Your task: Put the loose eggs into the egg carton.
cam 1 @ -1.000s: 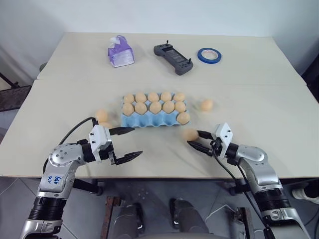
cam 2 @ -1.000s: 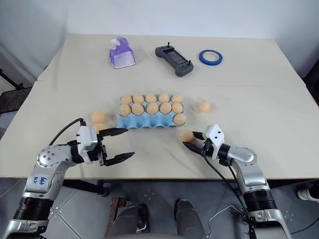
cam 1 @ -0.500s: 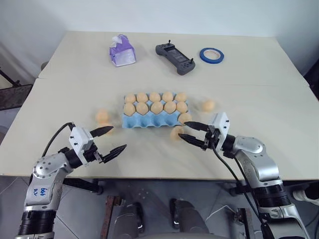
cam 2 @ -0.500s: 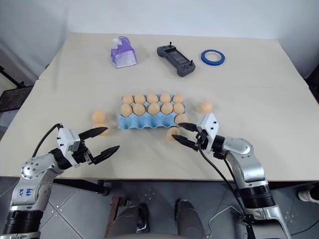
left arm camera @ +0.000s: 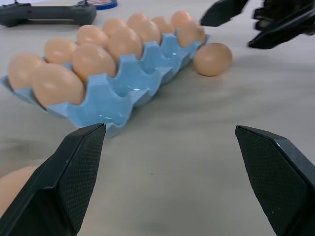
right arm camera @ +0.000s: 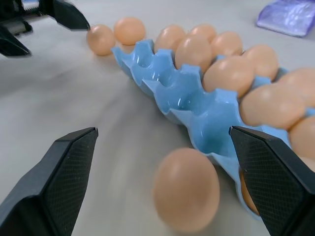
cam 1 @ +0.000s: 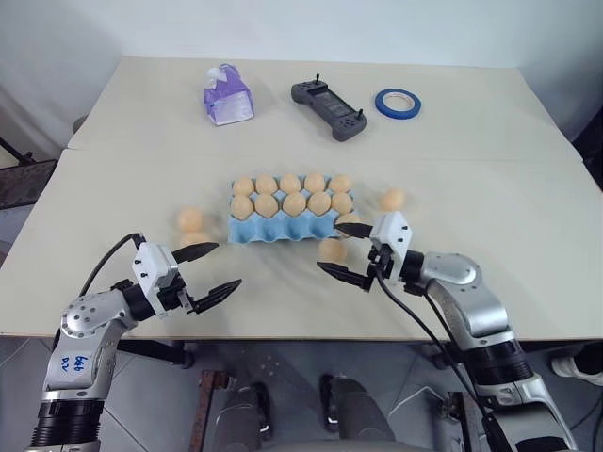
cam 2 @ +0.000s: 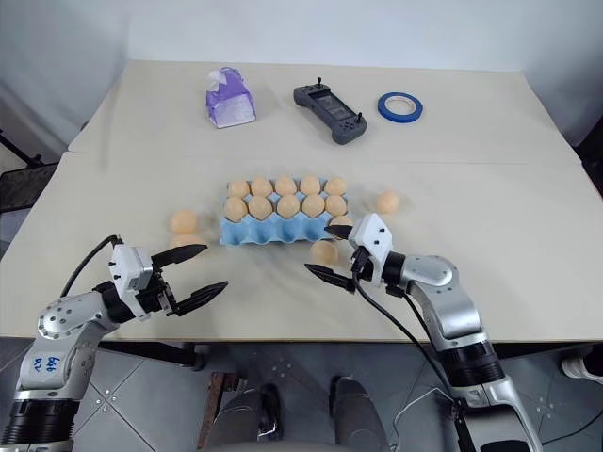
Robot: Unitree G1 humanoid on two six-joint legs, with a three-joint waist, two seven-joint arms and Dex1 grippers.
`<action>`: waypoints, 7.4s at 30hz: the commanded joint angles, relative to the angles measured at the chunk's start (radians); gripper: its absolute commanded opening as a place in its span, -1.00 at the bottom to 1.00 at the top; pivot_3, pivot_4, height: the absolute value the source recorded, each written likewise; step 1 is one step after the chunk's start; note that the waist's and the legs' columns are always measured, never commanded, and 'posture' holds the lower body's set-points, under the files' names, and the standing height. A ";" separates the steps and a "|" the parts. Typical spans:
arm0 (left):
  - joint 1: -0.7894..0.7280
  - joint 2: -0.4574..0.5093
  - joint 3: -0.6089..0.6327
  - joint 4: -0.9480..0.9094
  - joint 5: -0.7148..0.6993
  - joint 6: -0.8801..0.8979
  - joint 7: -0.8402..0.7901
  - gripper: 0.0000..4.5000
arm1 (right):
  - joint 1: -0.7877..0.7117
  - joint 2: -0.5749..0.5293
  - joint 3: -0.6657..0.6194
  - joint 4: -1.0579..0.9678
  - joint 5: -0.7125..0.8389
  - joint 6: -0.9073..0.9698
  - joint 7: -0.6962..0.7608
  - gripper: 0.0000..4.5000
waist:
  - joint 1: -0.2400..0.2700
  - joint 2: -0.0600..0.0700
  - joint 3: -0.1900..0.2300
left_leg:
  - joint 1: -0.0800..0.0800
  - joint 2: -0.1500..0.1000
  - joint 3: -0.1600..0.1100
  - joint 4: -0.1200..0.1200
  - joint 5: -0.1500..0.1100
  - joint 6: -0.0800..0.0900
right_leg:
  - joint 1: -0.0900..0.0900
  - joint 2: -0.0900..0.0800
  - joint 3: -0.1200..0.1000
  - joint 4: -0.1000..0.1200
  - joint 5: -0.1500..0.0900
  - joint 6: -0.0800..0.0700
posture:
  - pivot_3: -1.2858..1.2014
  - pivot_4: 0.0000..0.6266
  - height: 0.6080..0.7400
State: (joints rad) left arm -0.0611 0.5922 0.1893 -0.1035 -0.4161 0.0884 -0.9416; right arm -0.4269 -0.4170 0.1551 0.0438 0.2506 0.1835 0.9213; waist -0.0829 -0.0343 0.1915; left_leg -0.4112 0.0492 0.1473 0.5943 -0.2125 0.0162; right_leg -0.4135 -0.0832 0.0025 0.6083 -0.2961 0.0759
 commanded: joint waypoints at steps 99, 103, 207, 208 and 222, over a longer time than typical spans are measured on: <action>-0.104 -0.028 -0.068 -0.067 -0.034 0.057 0.011 1.00 | -0.099 -0.044 -0.318 0.426 -0.005 -0.239 -0.217 0.97 | 0.024 0.002 0.001 | 0.002 0.002 0.000 0.011 -0.002 -0.002 | 0.002 -0.015 -0.052 0.012 0.000 0.000 | 0.03 -0.52 1.00; -0.082 -0.029 -0.061 -0.093 -0.035 0.055 0.029 1.00 | -0.233 -0.017 -0.299 0.578 -0.047 -0.252 -0.266 0.97 | 0.023 0.003 0.001 | 0.002 0.002 0.000 0.011 -0.002 -0.002 | 0.002 -0.016 -0.050 0.012 0.000 0.000 | 0.03 -0.52 1.00; -0.086 -0.183 0.036 0.085 0.133 0.116 0.529 1.00 | 0.190 0.028 -0.196 0.056 0.206 -0.390 0.265 0.99 | 0.030 0.005 0.001 | -0.008 0.031 0.019 0.020 -0.003 -0.011 | -0.014 0.005 -0.061 0.004 0.019 -0.023 | 0.03 -0.52 1.00; -0.080 -0.183 0.042 0.081 0.132 0.118 0.535 1.00 | 0.191 0.030 -0.195 0.056 0.206 -0.390 0.262 0.99 | 0.031 0.005 0.001 | -0.008 0.031 0.019 0.020 -0.003 -0.011 | -0.014 0.005 -0.060 0.004 0.020 -0.023 | 0.03 -0.52 1.00; -0.085 -0.184 0.047 0.076 0.122 0.125 0.534 0.31 | 0.171 0.046 -0.181 0.084 0.193 -0.404 0.239 1.00 | 0.031 0.005 0.001 | -0.010 0.031 0.019 0.020 -0.003 -0.011 | -0.016 0.005 -0.055 0.004 0.020 -0.021 | 0.03 -0.52 1.00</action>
State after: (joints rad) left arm -0.1371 0.4107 0.2262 -0.0146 -0.2861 0.2371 -0.4020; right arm -0.2508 -0.3763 -0.0238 0.1419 0.4386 -0.1996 1.1636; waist -0.0522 -0.0293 0.1922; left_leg -0.4210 0.0807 0.1665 0.6140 -0.2153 0.0051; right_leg -0.4290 -0.0782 -0.0524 0.6118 -0.2758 0.0548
